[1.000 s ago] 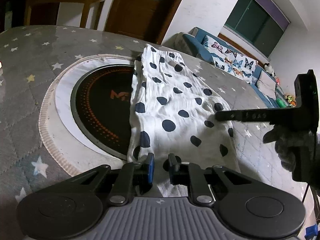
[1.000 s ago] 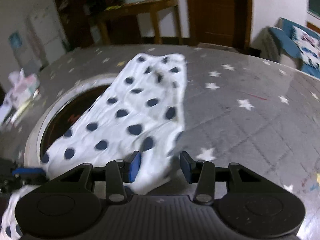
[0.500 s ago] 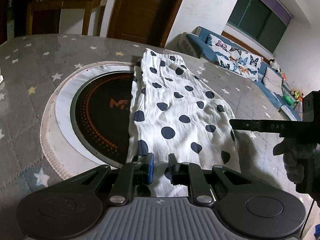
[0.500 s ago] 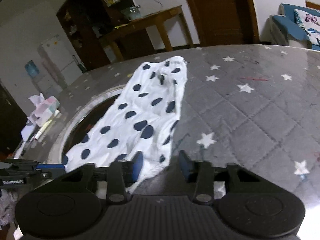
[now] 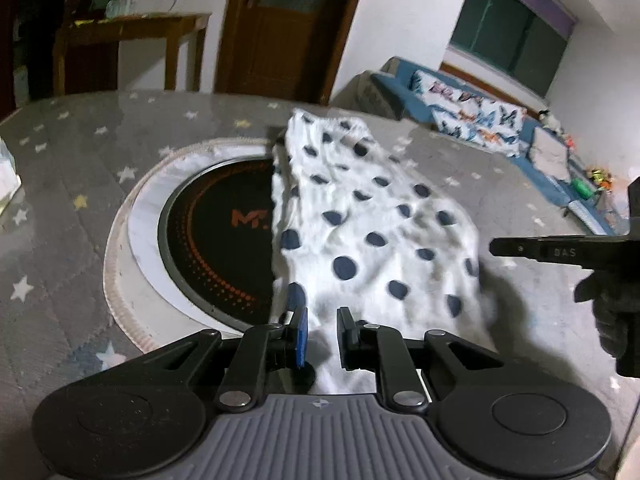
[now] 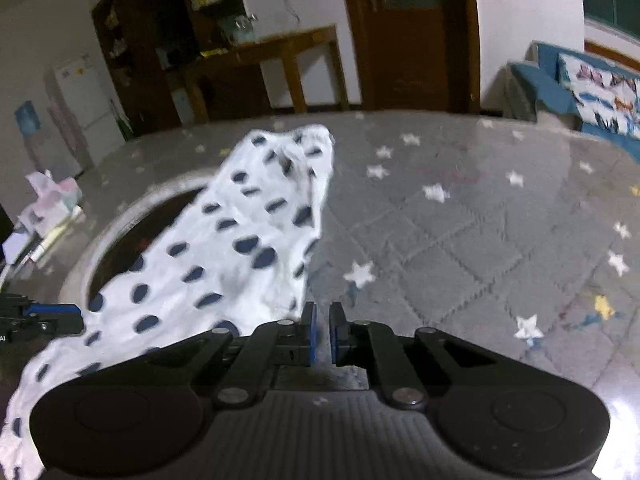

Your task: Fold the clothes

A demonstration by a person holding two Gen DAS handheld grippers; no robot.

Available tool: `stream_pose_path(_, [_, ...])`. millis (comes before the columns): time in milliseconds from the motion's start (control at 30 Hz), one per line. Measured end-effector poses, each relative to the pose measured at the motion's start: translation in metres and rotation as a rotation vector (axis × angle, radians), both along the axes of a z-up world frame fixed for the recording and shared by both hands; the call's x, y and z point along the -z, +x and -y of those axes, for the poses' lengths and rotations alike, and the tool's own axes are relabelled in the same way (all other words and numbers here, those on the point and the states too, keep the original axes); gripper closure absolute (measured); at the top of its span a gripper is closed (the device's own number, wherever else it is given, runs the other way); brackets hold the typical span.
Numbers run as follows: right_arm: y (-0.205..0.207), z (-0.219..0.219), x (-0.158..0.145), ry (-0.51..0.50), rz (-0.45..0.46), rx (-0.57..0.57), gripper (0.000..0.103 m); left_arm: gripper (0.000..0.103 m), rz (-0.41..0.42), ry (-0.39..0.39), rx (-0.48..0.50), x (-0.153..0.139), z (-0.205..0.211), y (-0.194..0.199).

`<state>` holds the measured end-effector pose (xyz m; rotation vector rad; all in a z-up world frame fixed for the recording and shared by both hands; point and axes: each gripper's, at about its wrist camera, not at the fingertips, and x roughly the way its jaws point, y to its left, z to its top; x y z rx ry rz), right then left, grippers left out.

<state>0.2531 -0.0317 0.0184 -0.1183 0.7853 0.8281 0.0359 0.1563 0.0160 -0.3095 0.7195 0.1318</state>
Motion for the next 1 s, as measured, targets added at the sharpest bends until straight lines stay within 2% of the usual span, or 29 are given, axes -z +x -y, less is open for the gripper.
stream_pose_path(100, [-0.024,-0.005,-0.013,0.022,0.006,-0.096,0.093,0.086,0.027,0.007,0.04,-0.008,0.008,-0.012])
stream_pose_path(167, [-0.045,-0.011,-0.019,0.028,0.007,-0.176,0.084,0.086,0.034,-0.01,0.067,-0.009,0.012,-0.02])
stream_pose_path(200, [-0.055,-0.015,-0.021,0.03,0.005,-0.216,0.083,0.086,0.035,-0.018,0.08,-0.009,0.014,-0.024])
stream_pose_path(433, [-0.116,-0.041,-0.014,0.041,-0.009,-0.446,0.077,0.086,0.017,-0.029,0.147,0.001,0.027,-0.045])
stream_pose_path(533, [-0.132,-0.045,-0.005,-0.01,0.001,-0.493,0.077,0.086,-0.006,-0.019,0.146,0.009,0.026,-0.049])
stream_pose_path(700, [-0.142,-0.038,0.008,-0.078,0.016,-0.486,0.077,0.086,-0.028,-0.026,0.135,0.016,0.02,-0.054])
stream_pose_path(900, [-0.149,-0.036,-0.012,-0.033,0.048,-0.497,0.073,0.086,0.013,-0.015,0.134,0.001,0.022,-0.054])
stream_pose_path(1000, [-0.155,-0.04,-0.01,-0.025,0.033,-0.527,0.069,0.086,0.035,-0.022,0.15,-0.003,0.027,-0.048])
